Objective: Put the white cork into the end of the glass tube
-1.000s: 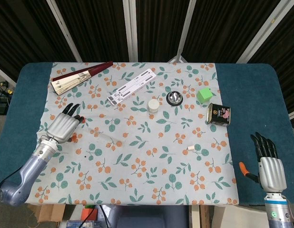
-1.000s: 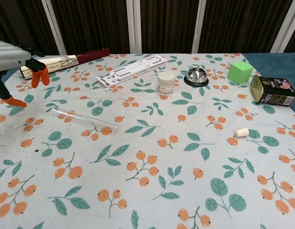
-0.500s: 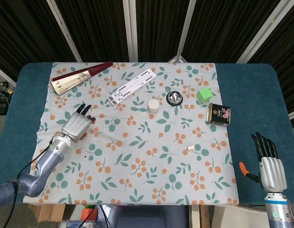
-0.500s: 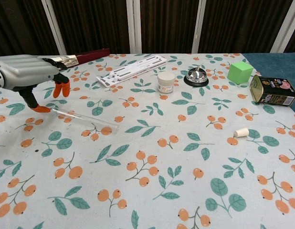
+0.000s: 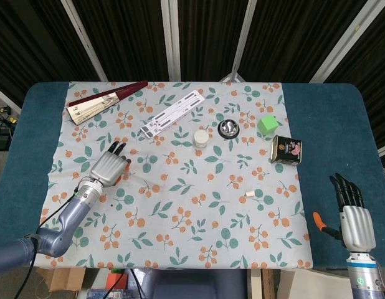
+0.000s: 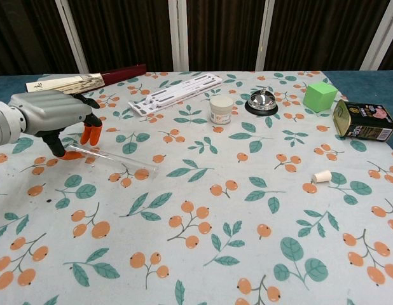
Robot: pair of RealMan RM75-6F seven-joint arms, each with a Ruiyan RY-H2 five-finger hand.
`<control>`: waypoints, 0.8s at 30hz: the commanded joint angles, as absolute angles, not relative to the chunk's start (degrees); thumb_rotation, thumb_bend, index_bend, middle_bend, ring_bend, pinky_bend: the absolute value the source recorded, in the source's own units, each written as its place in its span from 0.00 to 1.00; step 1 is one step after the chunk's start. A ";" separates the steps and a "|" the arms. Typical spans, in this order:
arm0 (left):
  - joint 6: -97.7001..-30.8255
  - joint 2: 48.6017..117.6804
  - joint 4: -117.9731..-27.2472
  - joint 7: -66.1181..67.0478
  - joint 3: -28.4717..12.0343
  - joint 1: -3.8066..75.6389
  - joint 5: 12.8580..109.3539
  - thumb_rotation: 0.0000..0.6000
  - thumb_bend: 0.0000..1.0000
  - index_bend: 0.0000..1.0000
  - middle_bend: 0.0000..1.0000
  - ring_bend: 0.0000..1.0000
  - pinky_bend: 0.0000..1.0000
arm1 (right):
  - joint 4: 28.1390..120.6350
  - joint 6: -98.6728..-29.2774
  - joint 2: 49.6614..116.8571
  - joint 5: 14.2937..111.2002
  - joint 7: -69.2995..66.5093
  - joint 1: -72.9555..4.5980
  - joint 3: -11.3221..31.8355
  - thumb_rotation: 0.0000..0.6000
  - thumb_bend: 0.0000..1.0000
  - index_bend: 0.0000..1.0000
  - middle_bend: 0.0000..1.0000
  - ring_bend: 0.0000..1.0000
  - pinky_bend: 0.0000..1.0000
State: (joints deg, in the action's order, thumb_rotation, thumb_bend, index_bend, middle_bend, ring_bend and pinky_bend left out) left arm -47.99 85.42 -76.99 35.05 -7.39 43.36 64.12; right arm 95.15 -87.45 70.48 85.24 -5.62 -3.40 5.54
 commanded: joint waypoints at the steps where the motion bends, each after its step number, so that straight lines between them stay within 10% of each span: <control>1: -48.02 85.74 -76.51 35.01 -7.14 43.64 63.84 1.00 0.42 0.45 0.45 0.05 0.00 | 95.19 -87.53 70.49 85.36 -5.76 -3.38 5.53 1.00 0.35 0.00 0.00 0.00 0.00; 19: -47.73 87.06 -75.48 35.60 -5.92 45.30 62.20 1.00 0.43 0.43 0.43 0.05 0.00 | 95.59 -87.72 70.57 85.41 -6.14 -3.27 5.59 1.00 0.35 0.00 0.00 0.00 0.00; 24: -48.33 87.39 -75.39 35.71 -5.60 45.38 62.20 1.00 0.48 0.53 0.55 0.10 0.00 | 95.45 -88.02 70.68 85.65 -6.18 -3.22 5.63 1.00 0.35 0.00 0.00 0.00 0.00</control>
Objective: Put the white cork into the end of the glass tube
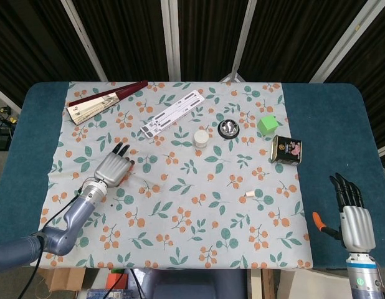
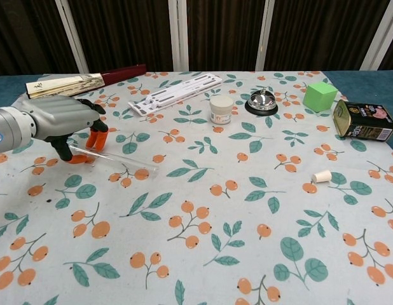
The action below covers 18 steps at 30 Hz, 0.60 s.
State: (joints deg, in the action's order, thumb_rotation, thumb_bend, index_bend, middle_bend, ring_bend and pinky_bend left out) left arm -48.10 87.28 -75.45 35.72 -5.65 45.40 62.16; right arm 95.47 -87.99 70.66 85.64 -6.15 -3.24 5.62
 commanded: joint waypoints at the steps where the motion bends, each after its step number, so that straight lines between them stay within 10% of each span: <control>1: -48.63 87.50 -75.32 35.65 -5.55 45.31 62.32 1.00 0.49 0.56 0.58 0.11 0.00 | 95.46 -88.05 70.68 85.65 -6.23 -3.20 5.63 1.00 0.35 0.00 0.00 0.00 0.00; 18: -61.36 87.92 -75.97 20.51 -7.42 41.11 72.48 1.00 0.54 0.68 0.72 0.20 0.00 | 95.93 -87.85 70.60 86.18 -4.46 -3.95 6.16 1.00 0.35 0.00 0.00 0.00 0.00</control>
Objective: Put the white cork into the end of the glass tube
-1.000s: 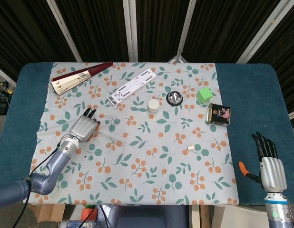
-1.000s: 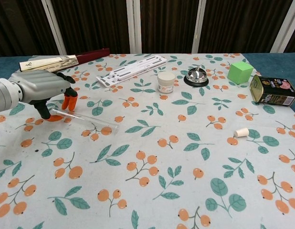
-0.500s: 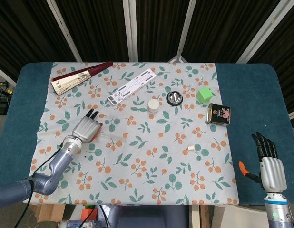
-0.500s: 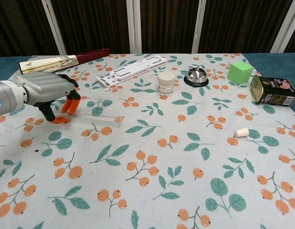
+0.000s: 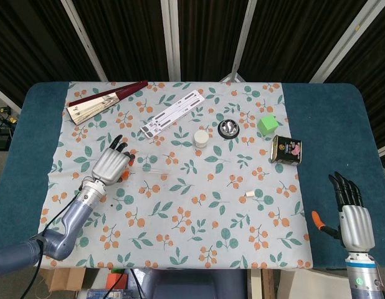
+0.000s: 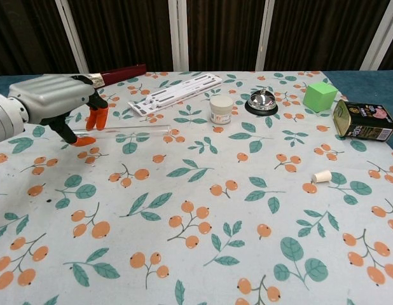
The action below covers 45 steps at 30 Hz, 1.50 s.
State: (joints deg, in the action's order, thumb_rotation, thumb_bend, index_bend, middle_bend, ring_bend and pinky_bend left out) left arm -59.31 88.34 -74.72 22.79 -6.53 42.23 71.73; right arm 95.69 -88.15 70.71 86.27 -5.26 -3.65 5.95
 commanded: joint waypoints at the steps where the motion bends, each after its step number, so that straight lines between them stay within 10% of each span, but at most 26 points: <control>1: -62.00 87.70 -76.54 19.83 -7.73 40.79 72.51 1.00 0.54 0.68 0.72 0.20 0.00 | 96.20 -87.42 70.46 85.93 -3.75 -4.21 6.30 1.00 0.35 0.00 0.00 0.00 0.00; 19: -66.22 81.80 -88.05 19.23 -13.03 39.23 70.09 1.00 0.54 0.68 0.72 0.20 0.00 | 104.09 -73.44 72.16 75.98 16.48 -15.64 12.02 1.00 0.35 0.37 0.10 0.00 0.00; 45: -66.28 78.04 -92.21 20.90 -12.61 38.64 69.85 1.00 0.54 0.69 0.73 0.20 0.00 | 92.27 -63.25 84.72 68.44 25.25 -24.02 8.44 1.00 0.35 0.44 0.12 0.00 0.00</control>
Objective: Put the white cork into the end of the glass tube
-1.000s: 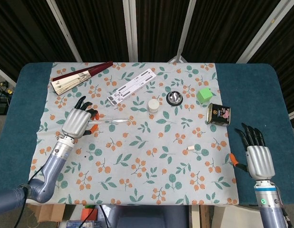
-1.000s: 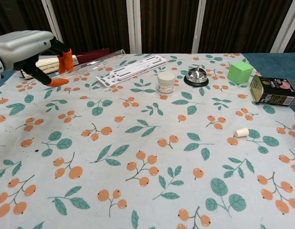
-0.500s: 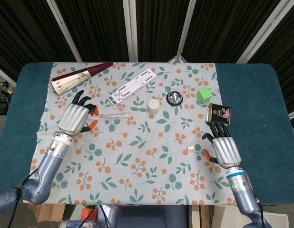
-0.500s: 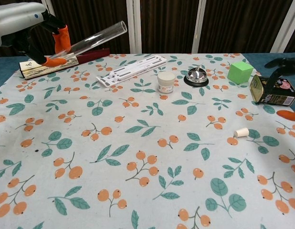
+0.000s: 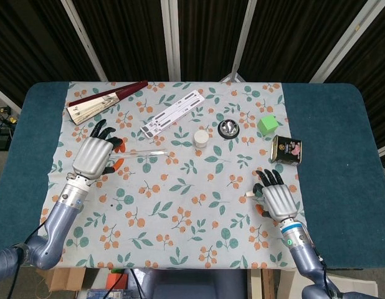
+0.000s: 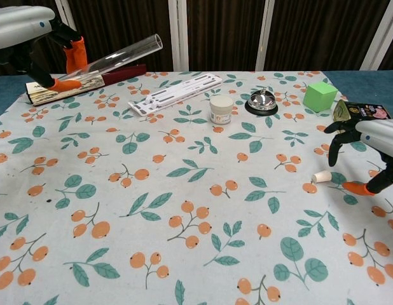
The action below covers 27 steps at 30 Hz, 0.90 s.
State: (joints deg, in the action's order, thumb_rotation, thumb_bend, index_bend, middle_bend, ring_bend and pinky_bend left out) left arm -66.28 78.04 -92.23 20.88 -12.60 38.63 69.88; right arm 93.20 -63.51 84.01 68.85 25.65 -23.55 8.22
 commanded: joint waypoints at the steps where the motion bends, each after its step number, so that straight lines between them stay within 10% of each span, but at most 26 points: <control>1: -66.29 78.02 -92.18 20.92 -12.61 38.65 69.85 1.00 0.54 0.69 0.73 0.20 0.00 | 91.77 -63.16 85.03 68.34 25.13 -24.22 8.50 1.00 0.35 0.44 0.12 0.00 0.00; 27: -66.52 76.83 -92.50 21.16 -12.87 38.63 69.65 1.00 0.54 0.69 0.73 0.20 0.00 | 83.83 -60.37 90.29 63.31 24.15 -28.32 10.15 1.00 0.35 0.48 0.14 0.00 0.00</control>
State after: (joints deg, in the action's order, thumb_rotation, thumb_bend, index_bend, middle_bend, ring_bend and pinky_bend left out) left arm -66.54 76.82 -92.51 21.15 -12.88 38.62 69.64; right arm 83.96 -60.41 90.20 63.47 24.18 -28.26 10.16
